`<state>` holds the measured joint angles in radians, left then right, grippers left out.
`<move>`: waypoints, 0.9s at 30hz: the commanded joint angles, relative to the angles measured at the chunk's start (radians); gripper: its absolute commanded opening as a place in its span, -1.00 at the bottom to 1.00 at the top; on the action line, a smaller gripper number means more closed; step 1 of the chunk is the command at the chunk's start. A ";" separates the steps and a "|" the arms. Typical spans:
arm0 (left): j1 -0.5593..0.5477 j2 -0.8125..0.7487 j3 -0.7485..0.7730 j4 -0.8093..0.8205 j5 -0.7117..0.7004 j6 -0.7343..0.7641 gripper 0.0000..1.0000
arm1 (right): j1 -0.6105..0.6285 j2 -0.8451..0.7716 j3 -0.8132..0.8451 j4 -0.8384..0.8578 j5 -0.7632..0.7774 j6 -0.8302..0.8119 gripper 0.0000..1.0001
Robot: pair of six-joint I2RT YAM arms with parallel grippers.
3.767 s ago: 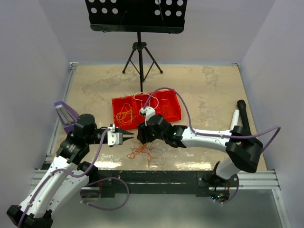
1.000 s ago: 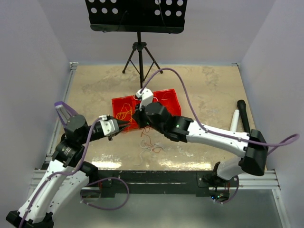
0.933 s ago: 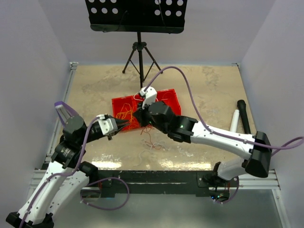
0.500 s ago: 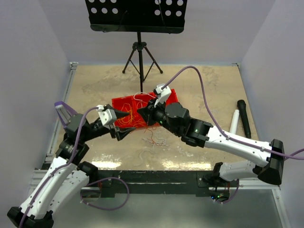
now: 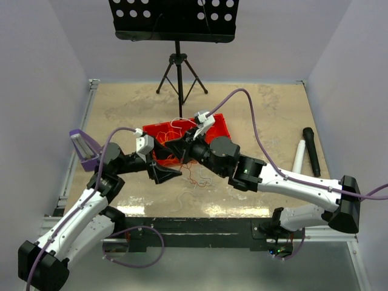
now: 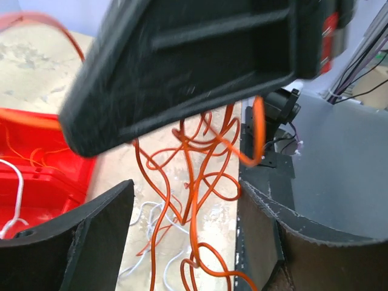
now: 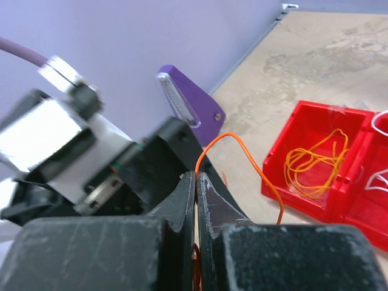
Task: Untangle the cables
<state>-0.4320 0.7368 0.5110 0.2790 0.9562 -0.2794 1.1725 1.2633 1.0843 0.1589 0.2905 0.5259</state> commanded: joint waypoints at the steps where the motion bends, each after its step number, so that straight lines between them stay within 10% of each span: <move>1: 0.004 -0.002 -0.038 0.178 0.013 -0.081 0.42 | 0.016 0.002 0.072 0.125 -0.025 0.032 -1.00; 6: 0.004 0.001 -0.084 0.348 -0.051 -0.203 -0.02 | 0.033 0.007 0.077 0.171 -0.033 0.059 -1.00; 12: 0.004 0.001 -0.104 0.473 -0.088 -0.360 0.22 | 0.049 0.021 0.095 0.212 -0.022 0.065 -1.00; 17: 0.004 -0.010 -0.130 0.506 -0.071 -0.371 -0.68 | 0.056 0.035 0.137 0.212 -0.002 0.052 -1.00; 27: 0.004 -0.057 -0.158 0.347 -0.017 -0.161 -1.00 | 0.056 -0.030 0.239 0.121 0.110 -0.033 -1.00</move>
<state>-0.4320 0.6987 0.3721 0.7128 0.8944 -0.5735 1.2240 1.3071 1.2274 0.2672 0.3229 0.5426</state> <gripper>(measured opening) 0.039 0.014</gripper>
